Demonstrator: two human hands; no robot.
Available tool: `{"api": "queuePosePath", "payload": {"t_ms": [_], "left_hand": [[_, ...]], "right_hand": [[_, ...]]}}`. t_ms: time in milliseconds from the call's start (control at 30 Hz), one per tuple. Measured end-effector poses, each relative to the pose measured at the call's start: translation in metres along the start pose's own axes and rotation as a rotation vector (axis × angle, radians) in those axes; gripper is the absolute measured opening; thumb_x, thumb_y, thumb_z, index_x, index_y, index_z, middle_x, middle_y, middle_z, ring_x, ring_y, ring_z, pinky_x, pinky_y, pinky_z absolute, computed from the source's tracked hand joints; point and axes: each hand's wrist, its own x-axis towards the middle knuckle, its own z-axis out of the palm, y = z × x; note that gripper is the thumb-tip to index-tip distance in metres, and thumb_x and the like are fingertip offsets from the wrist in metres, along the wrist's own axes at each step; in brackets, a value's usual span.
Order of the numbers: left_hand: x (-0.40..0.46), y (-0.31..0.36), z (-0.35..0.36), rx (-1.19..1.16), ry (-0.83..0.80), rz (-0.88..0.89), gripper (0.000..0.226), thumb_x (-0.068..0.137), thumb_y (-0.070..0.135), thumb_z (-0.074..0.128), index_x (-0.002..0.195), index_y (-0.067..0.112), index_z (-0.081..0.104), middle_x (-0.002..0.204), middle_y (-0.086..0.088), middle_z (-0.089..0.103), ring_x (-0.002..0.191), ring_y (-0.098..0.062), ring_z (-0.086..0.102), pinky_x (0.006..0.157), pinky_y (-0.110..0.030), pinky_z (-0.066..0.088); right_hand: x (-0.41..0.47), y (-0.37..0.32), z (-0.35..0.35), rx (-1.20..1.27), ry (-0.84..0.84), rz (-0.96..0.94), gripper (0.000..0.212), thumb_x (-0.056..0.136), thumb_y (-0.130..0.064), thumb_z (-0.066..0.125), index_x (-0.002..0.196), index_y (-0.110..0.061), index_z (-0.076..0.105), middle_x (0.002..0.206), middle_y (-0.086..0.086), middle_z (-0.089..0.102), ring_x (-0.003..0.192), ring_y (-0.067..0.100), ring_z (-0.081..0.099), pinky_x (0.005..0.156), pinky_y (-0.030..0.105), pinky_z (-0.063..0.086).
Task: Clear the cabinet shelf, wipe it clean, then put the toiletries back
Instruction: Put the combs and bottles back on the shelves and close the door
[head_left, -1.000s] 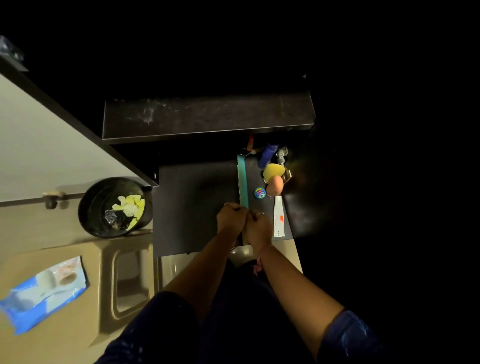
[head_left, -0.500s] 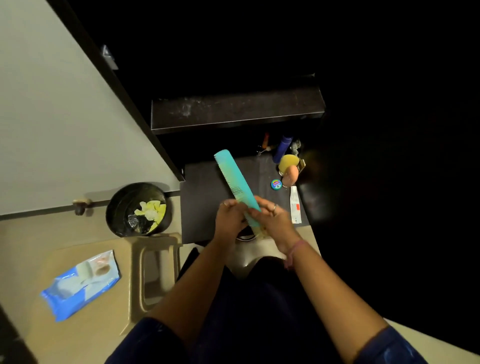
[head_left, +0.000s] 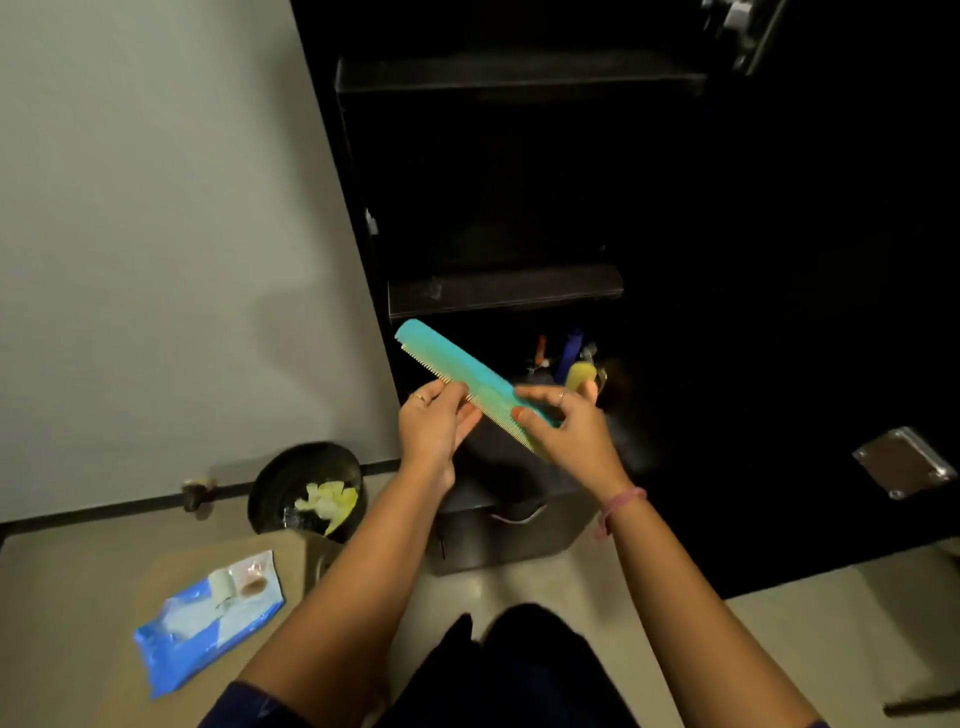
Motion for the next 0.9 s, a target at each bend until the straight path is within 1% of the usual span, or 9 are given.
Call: {"api": "queuePosePath", "payload": {"t_ms": [67,100,133,200,300,367,500,667,900], "left_hand": [[-0.009,0.014,0.007,-0.047,0.002,0.033,0.026,0.092,0.01,0.056,0.116,0.002,0.055,0.106,-0.013,0.069,0.094,-0.02,0.07,0.078,-0.027,0.059],[-0.014,0.022,0.011,-0.074,-0.004,0.058,0.025,0.092,0.01,0.055,0.116,0.002,0.055,0.105,-0.013,0.069,0.093,-0.019,0.07,0.078,-0.027,0.058],[-0.019,0.032,0.016,-0.1,-0.012,0.09,0.024,0.092,0.009,0.055,0.114,0.002,0.054,0.104,-0.014,0.069,0.092,-0.019,0.07,0.077,-0.027,0.058],[-0.027,0.049,0.027,-0.141,-0.029,0.163,0.02,0.092,0.008,0.054,0.111,0.002,0.052,0.101,-0.014,0.067,0.089,-0.017,0.069,0.073,-0.025,0.059],[-0.038,0.083,0.046,-0.19,-0.086,0.273,0.015,0.092,0.006,0.052,0.106,0.004,0.049,0.098,-0.015,0.065,0.087,-0.017,0.069,0.07,-0.024,0.059],[-0.045,0.104,0.06,-0.198,-0.147,0.339,0.02,0.091,0.005,0.053,0.111,0.003,0.049,0.101,-0.016,0.065,0.09,-0.019,0.069,0.076,-0.028,0.059],[-0.049,0.15,0.088,-0.226,-0.201,0.419,0.031,0.09,0.008,0.058,0.119,0.003,0.048,0.11,-0.016,0.064,0.094,-0.019,0.069,0.081,-0.03,0.059],[-0.033,0.198,0.118,-0.211,-0.231,0.482,0.042,0.087,0.008,0.062,0.125,0.004,0.045,0.114,-0.017,0.064,0.096,-0.019,0.07,0.075,-0.025,0.059],[0.004,0.239,0.135,-0.224,-0.129,0.456,0.064,0.09,0.002,0.056,0.145,0.013,0.023,0.115,-0.015,0.063,0.1,-0.018,0.067,0.087,-0.029,0.056]], "right_hand": [[-0.005,-0.021,-0.005,-0.113,0.023,-0.093,0.034,0.085,-0.029,0.067,0.117,-0.019,0.065,0.119,-0.002,0.059,0.098,-0.019,0.042,0.085,-0.008,0.027],[-0.008,-0.03,-0.008,-0.172,0.036,-0.121,0.042,0.083,-0.04,0.066,0.121,-0.022,0.062,0.124,-0.005,0.054,0.103,-0.012,0.041,0.092,-0.002,0.03],[-0.009,-0.038,-0.011,-0.245,0.042,-0.15,0.053,0.079,-0.053,0.063,0.125,-0.027,0.057,0.129,-0.009,0.047,0.112,-0.005,0.039,0.101,0.01,0.033],[-0.009,-0.052,-0.019,-0.548,0.127,-0.27,0.066,0.074,-0.065,0.059,0.129,-0.03,0.052,0.135,-0.01,0.041,0.124,0.01,0.038,0.102,0.035,0.038],[0.003,-0.078,-0.04,-0.755,0.434,-0.583,0.049,0.077,-0.035,0.072,0.122,-0.019,0.061,0.117,0.004,0.058,0.105,0.022,0.055,0.084,0.039,0.05],[0.017,-0.094,-0.055,-0.775,0.591,-0.713,0.037,0.078,-0.017,0.073,0.115,-0.017,0.065,0.098,0.005,0.063,0.085,0.023,0.057,0.071,0.035,0.046],[0.053,-0.13,-0.087,-0.832,0.729,-0.795,0.027,0.083,-0.014,0.068,0.11,-0.019,0.068,0.084,0.001,0.065,0.072,0.021,0.059,0.062,0.032,0.042],[0.103,-0.159,-0.11,-0.767,0.778,-0.796,0.028,0.082,-0.013,0.069,0.11,-0.015,0.068,0.092,0.004,0.071,0.08,0.021,0.066,0.059,0.03,0.048],[0.193,-0.167,-0.123,-0.703,0.588,-0.741,0.034,0.081,-0.003,0.066,0.113,-0.015,0.066,0.107,0.005,0.071,0.097,0.021,0.068,0.085,0.035,0.052]]}}
